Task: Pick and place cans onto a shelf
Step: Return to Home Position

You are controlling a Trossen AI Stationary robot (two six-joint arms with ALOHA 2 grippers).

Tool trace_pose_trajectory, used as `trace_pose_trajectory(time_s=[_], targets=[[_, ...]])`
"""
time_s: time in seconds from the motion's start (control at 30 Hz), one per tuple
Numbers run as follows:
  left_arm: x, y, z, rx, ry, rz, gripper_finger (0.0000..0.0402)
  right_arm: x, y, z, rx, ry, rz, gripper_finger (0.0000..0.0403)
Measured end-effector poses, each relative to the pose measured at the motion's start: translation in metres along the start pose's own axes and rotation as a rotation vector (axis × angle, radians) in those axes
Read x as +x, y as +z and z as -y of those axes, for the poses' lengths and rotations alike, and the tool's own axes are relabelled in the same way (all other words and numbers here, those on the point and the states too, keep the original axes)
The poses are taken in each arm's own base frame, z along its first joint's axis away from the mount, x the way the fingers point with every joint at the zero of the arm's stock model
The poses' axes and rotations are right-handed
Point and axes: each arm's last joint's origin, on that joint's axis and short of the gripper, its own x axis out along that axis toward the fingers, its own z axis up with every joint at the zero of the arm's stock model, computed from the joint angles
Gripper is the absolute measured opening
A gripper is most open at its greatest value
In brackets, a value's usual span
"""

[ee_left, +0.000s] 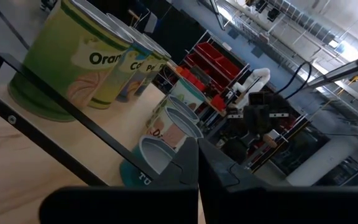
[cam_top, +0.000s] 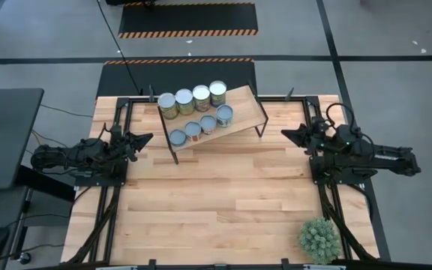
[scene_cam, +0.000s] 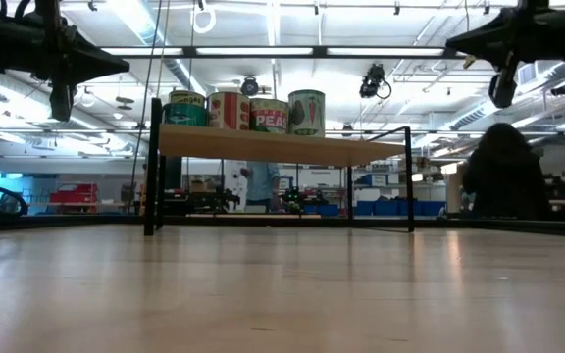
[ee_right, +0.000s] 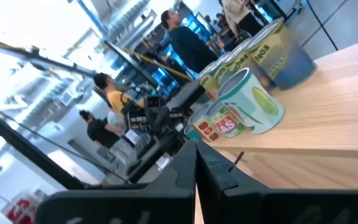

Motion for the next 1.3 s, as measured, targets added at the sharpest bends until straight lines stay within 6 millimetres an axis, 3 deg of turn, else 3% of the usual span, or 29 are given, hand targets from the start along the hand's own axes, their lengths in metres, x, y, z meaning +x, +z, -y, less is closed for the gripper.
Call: trace_pose_trajectory(time_s=[0.37,0.77,1.1,1.3], targets=[[0.0,0.0,0.0,-0.009,-0.014,-0.011,0.0,-0.01,-0.017,0.02,0.085,0.036,0.106,0.0005],[0.0,-0.001,0.001,-0.008,-0.023,-0.02,0.0,-0.006,-0.032,0.035,0.128,0.002,0.09,0.0005],[0.009,-0.034,-0.017,-0.131,-0.104,-0.011,0.0,-0.004,-0.042,0.044,0.166,-0.012,0.087,0.0004],[0.009,-0.033,-0.016,-0.12,-0.102,-0.005,0.0,-0.004,-0.042,0.044,0.181,-0.012,0.086,0.0004]])
